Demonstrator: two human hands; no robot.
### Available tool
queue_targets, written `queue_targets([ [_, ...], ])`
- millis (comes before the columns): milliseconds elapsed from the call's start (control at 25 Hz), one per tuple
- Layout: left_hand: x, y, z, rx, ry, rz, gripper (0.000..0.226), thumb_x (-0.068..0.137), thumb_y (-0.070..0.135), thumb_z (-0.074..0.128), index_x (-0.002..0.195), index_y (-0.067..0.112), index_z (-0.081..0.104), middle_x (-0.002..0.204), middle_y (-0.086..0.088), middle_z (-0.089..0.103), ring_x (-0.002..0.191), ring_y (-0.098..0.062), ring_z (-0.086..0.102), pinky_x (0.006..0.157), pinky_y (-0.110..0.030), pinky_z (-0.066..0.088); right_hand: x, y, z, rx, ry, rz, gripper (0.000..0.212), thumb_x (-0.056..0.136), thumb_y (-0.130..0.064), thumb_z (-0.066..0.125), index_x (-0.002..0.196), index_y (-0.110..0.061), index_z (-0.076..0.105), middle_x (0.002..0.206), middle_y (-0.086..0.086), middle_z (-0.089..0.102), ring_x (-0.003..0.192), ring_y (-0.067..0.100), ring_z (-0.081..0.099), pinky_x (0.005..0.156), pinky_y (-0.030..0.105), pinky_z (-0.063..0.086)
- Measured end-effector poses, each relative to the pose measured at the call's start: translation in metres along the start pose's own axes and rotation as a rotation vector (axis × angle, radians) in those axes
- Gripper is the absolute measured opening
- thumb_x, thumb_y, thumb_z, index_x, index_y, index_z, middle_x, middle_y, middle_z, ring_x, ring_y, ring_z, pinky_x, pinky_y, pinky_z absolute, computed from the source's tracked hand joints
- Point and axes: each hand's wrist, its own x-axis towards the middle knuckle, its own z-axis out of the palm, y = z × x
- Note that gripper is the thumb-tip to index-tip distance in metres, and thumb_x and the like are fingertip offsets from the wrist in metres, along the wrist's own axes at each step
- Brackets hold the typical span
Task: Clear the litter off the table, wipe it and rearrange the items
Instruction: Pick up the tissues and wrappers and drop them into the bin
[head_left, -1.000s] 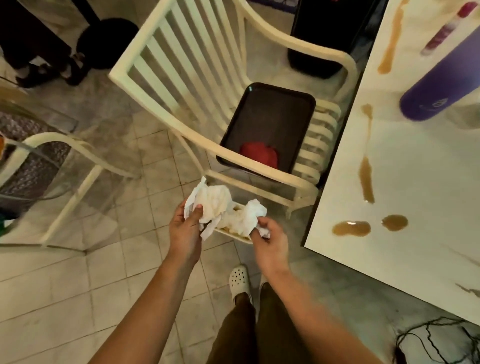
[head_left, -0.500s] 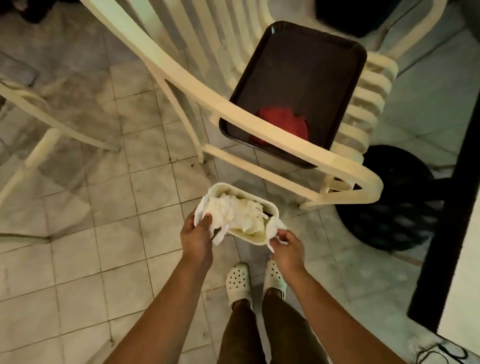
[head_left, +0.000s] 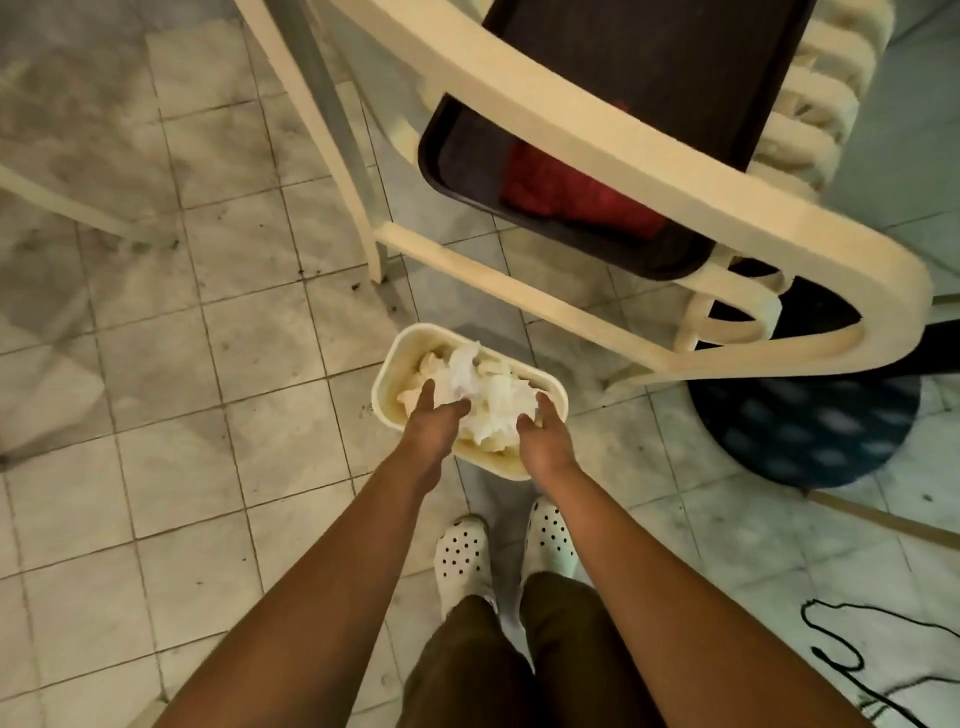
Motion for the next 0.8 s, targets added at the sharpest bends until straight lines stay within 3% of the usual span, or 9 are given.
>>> queue_targets([
  [80,-0.017,-0.007,-0.002,0.076,0.034,0.011,0.059,0.091,0.019,0.054,0.144,0.026,0.030,0.144,-0.004,0.040,0.123,-0.026,0.046,0.103,-0.040,0.040,-0.013,0.009,-0.003,0.016,-0.008,-0.022,0.044,0.095,-0.016,0.041,0.139,-0.021,0.038,0.142,0.010,0.042,0.124,0.030,0.044,0.102,0.036,0.036],
  [200,-0.056,-0.008,-0.010,0.087,0.079,0.009,0.044,0.090,0.015,0.053,0.134,0.021,0.047,0.131,-0.008,0.051,0.106,-0.023,0.052,0.083,-0.034,0.044,-0.048,0.017,-0.011,0.065,0.016,-0.035,0.034,0.092,-0.012,0.048,0.125,-0.017,0.053,0.133,0.009,0.051,0.117,0.026,0.050,0.102,0.037,0.041],
  [280,-0.093,0.003,-0.016,0.038,0.089,0.015,0.037,0.090,0.013,0.053,0.126,0.019,0.055,0.118,-0.008,0.057,0.100,-0.021,0.055,0.079,-0.034,0.044,-0.081,0.008,-0.020,0.089,0.027,-0.054,0.028,0.091,-0.011,0.051,0.118,-0.017,0.057,0.124,0.006,0.055,0.112,0.024,0.052,0.097,0.034,0.044],
  [400,-0.164,0.036,-0.023,-0.010,0.089,0.128,0.023,0.091,0.012,0.052,0.112,0.018,0.059,0.101,-0.004,0.060,0.092,-0.018,0.057,0.069,-0.028,0.046,-0.141,-0.028,-0.034,0.199,0.019,-0.119,0.022,0.089,-0.005,0.053,0.106,-0.017,0.058,0.111,0.003,0.056,0.102,0.019,0.052,0.089,0.028,0.042],
  [480,-0.217,0.061,-0.026,-0.037,0.084,0.230,0.021,0.092,0.010,0.050,0.109,0.019,0.059,0.092,-0.002,0.060,0.083,-0.015,0.056,0.064,-0.024,0.045,-0.189,-0.064,-0.047,0.294,-0.021,-0.170,0.022,0.088,0.000,0.053,0.103,-0.015,0.058,0.106,0.003,0.055,0.099,0.018,0.052,0.087,0.030,0.043],
  [560,-0.264,0.084,-0.025,-0.084,0.064,0.306,0.020,0.092,0.008,0.049,0.107,0.018,0.058,0.093,-0.003,0.061,0.079,-0.014,0.056,0.065,-0.026,0.043,-0.234,-0.103,-0.063,0.336,-0.072,-0.267,0.024,0.087,0.002,0.050,0.102,-0.015,0.057,0.102,0.004,0.056,0.096,0.020,0.053,0.088,0.037,0.045],
  [640,-0.319,0.109,-0.017,-0.126,0.008,0.381,0.019,0.092,0.009,0.048,0.107,0.019,0.057,0.093,-0.002,0.060,0.079,-0.013,0.056,0.066,-0.026,0.042,-0.284,-0.142,-0.097,0.362,-0.062,-0.446,0.024,0.087,0.002,0.050,0.096,-0.020,0.056,0.092,0.001,0.056,0.088,0.017,0.053,0.084,0.034,0.045],
  [800,-0.417,0.150,0.020,-0.081,-0.102,0.537,0.016,0.093,0.011,0.049,0.097,0.022,0.060,0.084,0.003,0.058,0.073,-0.009,0.054,0.061,-0.023,0.040,-0.368,-0.197,-0.195,0.391,0.129,-0.682,0.019,0.090,-0.007,0.053,0.108,-0.013,0.058,0.080,-0.007,0.053,0.076,0.008,0.054,0.073,0.028,0.048],
])
